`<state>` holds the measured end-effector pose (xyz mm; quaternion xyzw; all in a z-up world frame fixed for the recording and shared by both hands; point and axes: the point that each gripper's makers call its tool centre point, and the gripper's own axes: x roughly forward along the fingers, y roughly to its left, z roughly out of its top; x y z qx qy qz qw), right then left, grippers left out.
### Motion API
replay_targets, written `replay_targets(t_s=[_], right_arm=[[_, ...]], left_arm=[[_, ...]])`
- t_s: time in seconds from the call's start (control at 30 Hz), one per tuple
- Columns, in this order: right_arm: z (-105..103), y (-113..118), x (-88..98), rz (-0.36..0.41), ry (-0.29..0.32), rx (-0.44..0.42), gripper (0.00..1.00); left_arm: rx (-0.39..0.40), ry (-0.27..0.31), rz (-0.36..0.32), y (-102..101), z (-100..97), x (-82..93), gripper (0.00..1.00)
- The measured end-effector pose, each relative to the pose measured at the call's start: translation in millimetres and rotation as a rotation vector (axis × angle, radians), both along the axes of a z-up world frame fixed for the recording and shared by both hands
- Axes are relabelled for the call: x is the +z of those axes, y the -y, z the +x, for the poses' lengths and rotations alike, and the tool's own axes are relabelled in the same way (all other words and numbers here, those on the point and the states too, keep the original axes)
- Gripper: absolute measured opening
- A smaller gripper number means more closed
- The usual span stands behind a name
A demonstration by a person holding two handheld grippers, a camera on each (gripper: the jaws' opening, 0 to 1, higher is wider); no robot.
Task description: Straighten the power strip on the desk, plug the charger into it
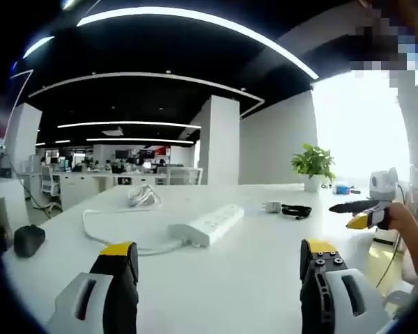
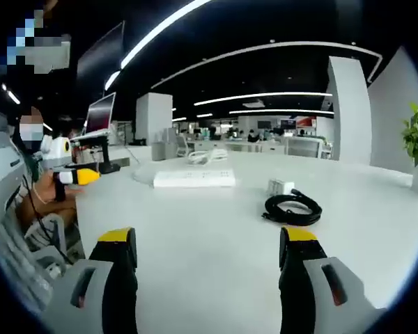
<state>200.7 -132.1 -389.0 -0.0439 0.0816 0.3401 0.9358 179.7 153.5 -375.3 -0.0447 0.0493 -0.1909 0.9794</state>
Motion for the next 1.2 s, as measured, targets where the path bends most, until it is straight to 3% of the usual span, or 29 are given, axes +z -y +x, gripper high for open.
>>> replay_targets(t_s=[0.43,0.67,0.87,1.2], right_arm=[[7,-3,2.0,0.000,0.005,-0.009,0.85],[28,-2,7.5,0.011,0.043,0.007,0.85],[43,0,4.0,-0.005,0.037,0.007,0.85],[52,-11,4.8,-0.024,0.039,0.044,0.84]], left_arm=[[0.000,-0.003,-0.003,-5,5.9,1.9,0.97],[0.030,0.036,0.025,-12,20.5,3.6,0.98],[0.007,0.015,0.064,-13,28.4,-1.3,0.97],[-0.018,-0.003,0.029,-15,37.5,1.2,0.96]])
